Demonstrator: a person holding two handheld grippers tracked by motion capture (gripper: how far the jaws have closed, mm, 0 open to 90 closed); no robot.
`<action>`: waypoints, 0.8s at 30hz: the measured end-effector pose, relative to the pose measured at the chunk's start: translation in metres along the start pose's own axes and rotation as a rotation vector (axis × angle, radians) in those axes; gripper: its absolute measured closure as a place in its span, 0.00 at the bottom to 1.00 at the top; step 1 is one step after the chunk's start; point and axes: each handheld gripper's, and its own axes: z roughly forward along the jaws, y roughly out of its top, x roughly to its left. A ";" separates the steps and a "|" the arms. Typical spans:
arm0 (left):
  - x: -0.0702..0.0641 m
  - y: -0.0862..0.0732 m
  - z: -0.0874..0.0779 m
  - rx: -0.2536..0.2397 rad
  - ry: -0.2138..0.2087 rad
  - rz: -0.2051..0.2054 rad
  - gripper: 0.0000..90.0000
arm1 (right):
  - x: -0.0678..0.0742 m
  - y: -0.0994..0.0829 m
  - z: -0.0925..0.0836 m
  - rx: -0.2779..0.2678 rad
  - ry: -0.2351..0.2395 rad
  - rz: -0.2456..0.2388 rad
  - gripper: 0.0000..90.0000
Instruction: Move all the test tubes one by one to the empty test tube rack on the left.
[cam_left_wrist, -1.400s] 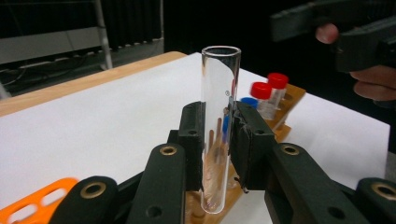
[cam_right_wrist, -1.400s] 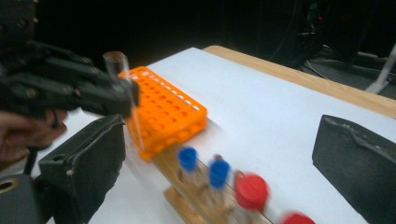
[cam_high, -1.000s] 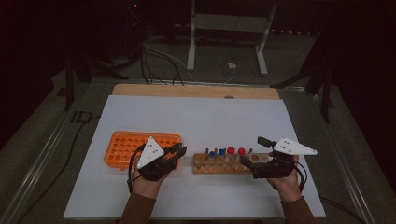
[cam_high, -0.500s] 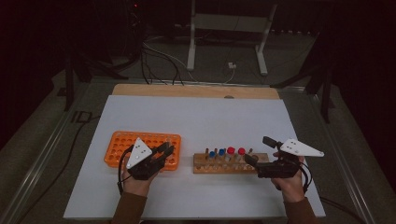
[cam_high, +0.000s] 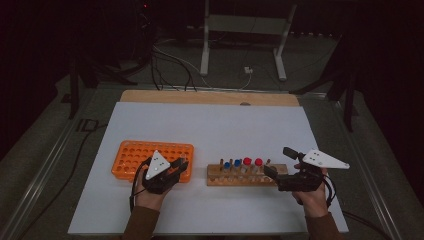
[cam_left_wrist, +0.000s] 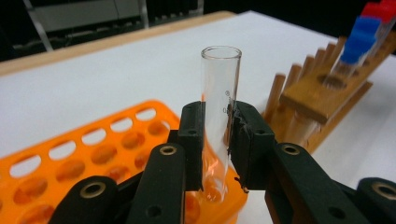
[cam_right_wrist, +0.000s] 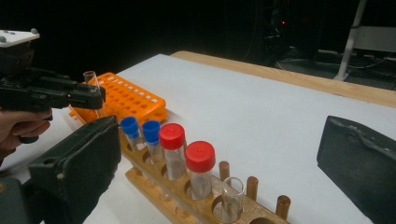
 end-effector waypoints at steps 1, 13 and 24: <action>0.000 -0.001 0.000 0.014 -0.003 0.003 0.83 | 0.000 0.000 0.000 0.001 -0.002 -0.001 0.00; -0.002 -0.007 0.006 0.123 -0.004 0.030 0.85 | -0.002 -0.002 -0.001 0.009 -0.009 0.001 0.00; -0.003 -0.010 0.010 0.163 0.003 0.032 0.84 | -0.003 -0.002 0.000 0.019 -0.030 -0.015 0.00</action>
